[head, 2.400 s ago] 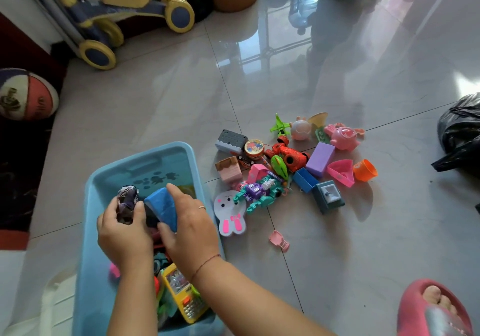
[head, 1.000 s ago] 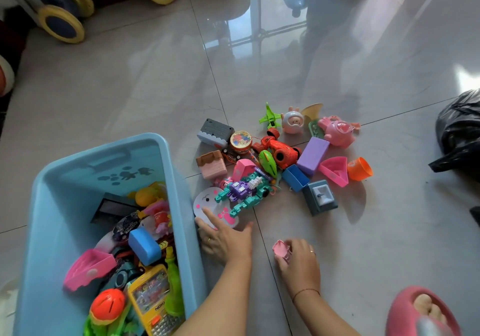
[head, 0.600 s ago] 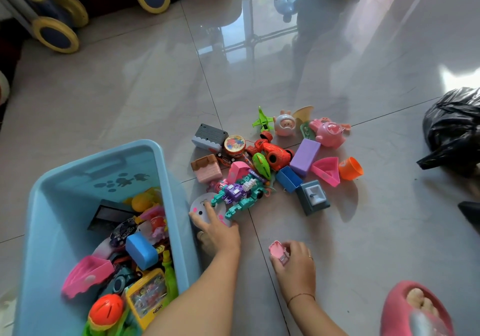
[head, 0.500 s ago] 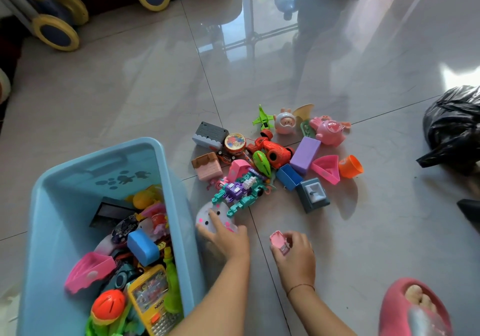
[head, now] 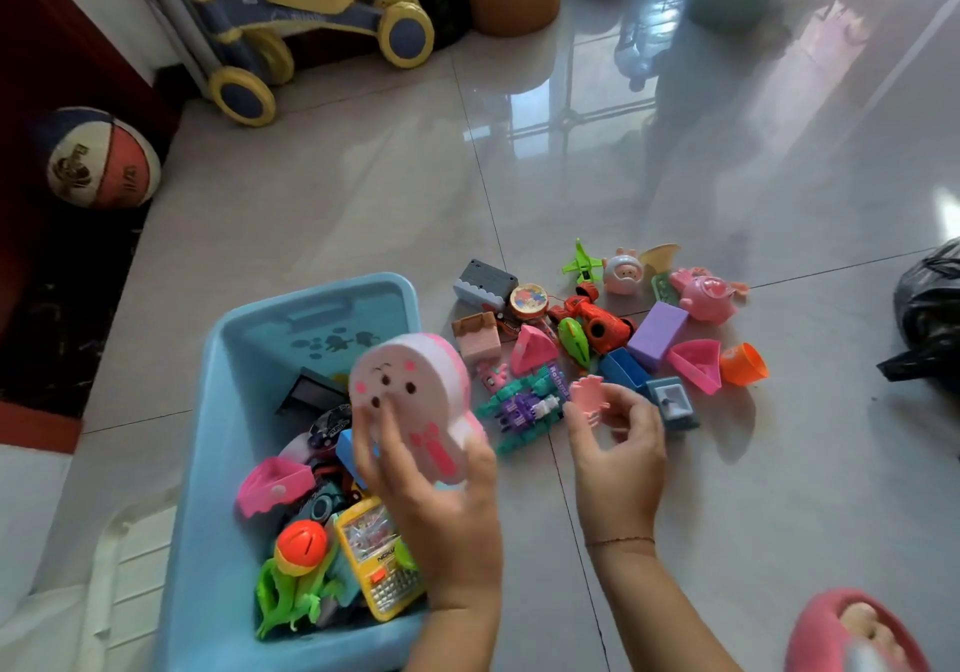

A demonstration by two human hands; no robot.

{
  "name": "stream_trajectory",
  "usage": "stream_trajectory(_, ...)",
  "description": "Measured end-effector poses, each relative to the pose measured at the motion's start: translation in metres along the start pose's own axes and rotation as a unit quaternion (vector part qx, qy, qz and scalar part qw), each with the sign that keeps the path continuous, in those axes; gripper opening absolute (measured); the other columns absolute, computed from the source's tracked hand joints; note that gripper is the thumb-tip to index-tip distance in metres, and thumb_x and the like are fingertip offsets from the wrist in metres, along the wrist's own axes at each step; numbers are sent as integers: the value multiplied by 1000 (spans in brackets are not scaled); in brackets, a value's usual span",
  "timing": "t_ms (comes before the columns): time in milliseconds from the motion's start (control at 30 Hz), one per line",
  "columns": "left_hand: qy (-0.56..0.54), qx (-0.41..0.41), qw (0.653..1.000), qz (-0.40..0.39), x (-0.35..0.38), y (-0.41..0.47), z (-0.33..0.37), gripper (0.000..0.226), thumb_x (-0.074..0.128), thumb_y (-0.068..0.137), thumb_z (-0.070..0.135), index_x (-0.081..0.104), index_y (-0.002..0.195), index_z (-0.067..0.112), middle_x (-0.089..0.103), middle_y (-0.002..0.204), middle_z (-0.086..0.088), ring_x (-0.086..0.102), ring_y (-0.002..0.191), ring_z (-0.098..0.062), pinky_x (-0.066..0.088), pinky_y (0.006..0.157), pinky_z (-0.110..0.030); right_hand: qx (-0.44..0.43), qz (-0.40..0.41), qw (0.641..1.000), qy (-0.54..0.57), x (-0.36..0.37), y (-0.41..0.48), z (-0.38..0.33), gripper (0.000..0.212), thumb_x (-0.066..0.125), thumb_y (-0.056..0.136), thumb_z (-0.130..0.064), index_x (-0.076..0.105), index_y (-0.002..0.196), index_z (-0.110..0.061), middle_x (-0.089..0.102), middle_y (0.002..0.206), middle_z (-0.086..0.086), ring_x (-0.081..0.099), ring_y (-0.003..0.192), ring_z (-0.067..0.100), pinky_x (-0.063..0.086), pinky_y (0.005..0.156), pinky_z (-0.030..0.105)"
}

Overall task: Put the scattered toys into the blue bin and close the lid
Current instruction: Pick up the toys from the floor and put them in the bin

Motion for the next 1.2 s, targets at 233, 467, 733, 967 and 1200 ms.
stream_trajectory(233,1,-240,968,-80,-42,166,-67,35,60,82,33,63,114,19,57,117,-9,54,87,-18,45,79,-31,-180,-280,939,-85,92,-65,-55,26,61,74,-42,61,91,-22,62,86,-3,54,83,19,43,77,34)
stream_trajectory(467,32,-253,906,-338,-28,247,-83,14,51,92,26,63,94,21,62,82,-1,52,71,-15,43,66,-28,-152,-369,882,-250,124,-62,-49,28,58,85,-37,57,105,-19,59,106,4,48,103,27,31,87,39)
stream_trajectory(733,-87,-400,904,-127,-1,249,-135,85,74,74,42,33,139,6,41,142,-13,49,120,-28,48,95,-47,-218,-312,909,-171,129,-64,-29,39,59,78,-22,51,116,-22,50,121,1,51,107,25,38,85,36)
stream_trajectory(967,57,-230,966,-103,5,210,-103,79,62,86,42,19,147,16,28,150,-8,35,135,-24,33,103,-34,-191,-241,948,-87,107,-52,-7,38,54,83,-33,48,119,-24,48,118,-1,53,100,16,48,87,33)
stream_trajectory(1200,24,93,981,-169,74,98,-7,42,65,84,25,48,121,16,48,115,4,51,106,-13,42,94,-26,-114,-85,967,-213,55,32,61,52,68,72,-34,55,119,-15,53,121,9,50,111,26,44,90,43)
Point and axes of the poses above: each hand's wrist, its own y-axis towards the middle knuckle, its own x-axis out of the palm, z = x × y, the point moved 1 cm from there along y, towards the middle knuckle
